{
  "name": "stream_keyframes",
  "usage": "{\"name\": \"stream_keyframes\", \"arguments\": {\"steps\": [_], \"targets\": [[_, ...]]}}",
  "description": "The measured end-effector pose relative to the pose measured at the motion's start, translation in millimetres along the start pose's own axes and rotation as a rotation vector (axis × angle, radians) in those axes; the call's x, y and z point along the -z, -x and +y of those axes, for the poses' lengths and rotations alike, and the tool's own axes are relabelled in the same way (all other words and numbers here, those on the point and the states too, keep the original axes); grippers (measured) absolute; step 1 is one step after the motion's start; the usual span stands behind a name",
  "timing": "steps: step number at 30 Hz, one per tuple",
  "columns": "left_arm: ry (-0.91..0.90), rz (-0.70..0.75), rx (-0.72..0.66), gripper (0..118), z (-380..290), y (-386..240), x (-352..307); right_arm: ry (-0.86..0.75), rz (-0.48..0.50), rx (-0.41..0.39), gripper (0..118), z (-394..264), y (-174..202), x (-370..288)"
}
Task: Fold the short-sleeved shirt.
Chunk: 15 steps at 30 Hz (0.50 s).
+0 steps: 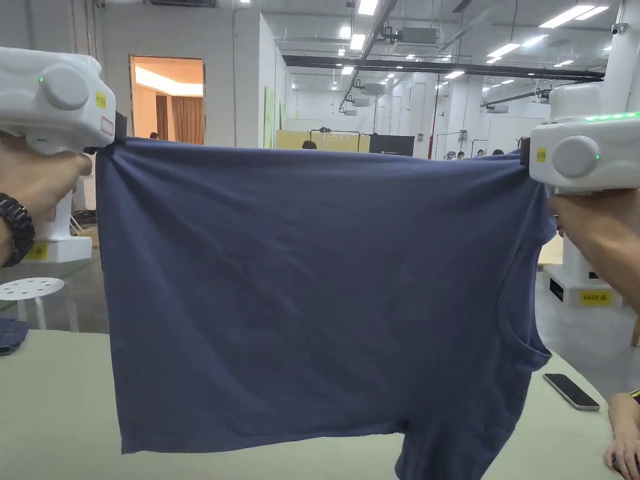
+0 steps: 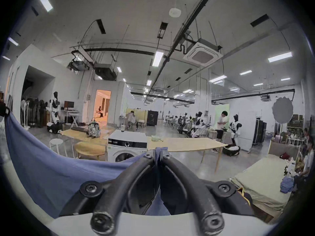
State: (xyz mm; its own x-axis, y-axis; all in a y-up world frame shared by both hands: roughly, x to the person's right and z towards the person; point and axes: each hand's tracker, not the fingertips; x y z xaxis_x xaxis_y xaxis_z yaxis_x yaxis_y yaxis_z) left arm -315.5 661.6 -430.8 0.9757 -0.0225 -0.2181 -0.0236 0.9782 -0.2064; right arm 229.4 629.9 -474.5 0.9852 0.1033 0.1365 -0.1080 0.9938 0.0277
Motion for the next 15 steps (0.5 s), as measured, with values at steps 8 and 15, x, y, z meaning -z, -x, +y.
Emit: {"name": "stream_keyframes", "arguments": {"steps": [8,15], "targets": [[-0.006,0.015,0.028,0,-30.0,6.9,31.5,0.025,0.013,-0.029,2,-40.6,8.7,8.7],[0.068,-0.002,0.045,0,-115.4,4.7,36.0,0.099,0.025,-0.042,2,-102.5,11.4,1.2]]}}
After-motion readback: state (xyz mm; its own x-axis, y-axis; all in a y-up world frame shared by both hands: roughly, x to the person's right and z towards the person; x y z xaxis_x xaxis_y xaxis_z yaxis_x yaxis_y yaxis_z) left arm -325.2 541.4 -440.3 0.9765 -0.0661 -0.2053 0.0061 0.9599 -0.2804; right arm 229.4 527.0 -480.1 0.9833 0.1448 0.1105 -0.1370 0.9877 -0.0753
